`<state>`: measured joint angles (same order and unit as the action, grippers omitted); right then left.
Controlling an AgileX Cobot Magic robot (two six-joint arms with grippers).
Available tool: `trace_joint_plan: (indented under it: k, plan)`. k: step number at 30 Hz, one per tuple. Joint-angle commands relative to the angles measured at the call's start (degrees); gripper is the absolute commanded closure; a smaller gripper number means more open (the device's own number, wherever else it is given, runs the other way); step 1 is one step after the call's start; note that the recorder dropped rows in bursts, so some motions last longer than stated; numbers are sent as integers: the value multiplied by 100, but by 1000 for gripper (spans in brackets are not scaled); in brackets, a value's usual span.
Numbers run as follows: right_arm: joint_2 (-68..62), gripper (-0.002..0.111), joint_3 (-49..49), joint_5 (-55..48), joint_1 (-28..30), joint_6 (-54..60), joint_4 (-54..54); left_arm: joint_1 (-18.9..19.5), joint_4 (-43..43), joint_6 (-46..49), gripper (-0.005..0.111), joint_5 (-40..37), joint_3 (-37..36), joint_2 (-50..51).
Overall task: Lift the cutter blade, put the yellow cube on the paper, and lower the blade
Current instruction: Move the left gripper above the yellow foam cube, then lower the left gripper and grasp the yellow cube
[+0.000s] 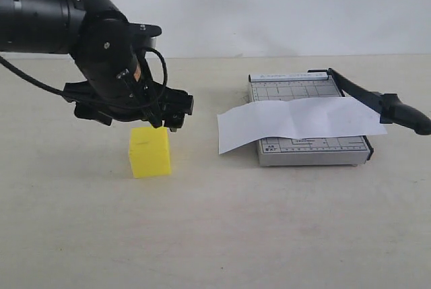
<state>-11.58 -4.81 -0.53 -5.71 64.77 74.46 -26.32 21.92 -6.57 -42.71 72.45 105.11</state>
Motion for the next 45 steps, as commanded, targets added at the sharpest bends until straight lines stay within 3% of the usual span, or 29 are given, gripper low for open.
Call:
trace_joint_plan:
  k: [1,45]
  plan:
    - [35,109,14,17,-18,19,-9,-1,26,-74,13,75,39,227]
    - [35,109,14,53,-18,16,-9,113,185,-303,13,565,52,846]
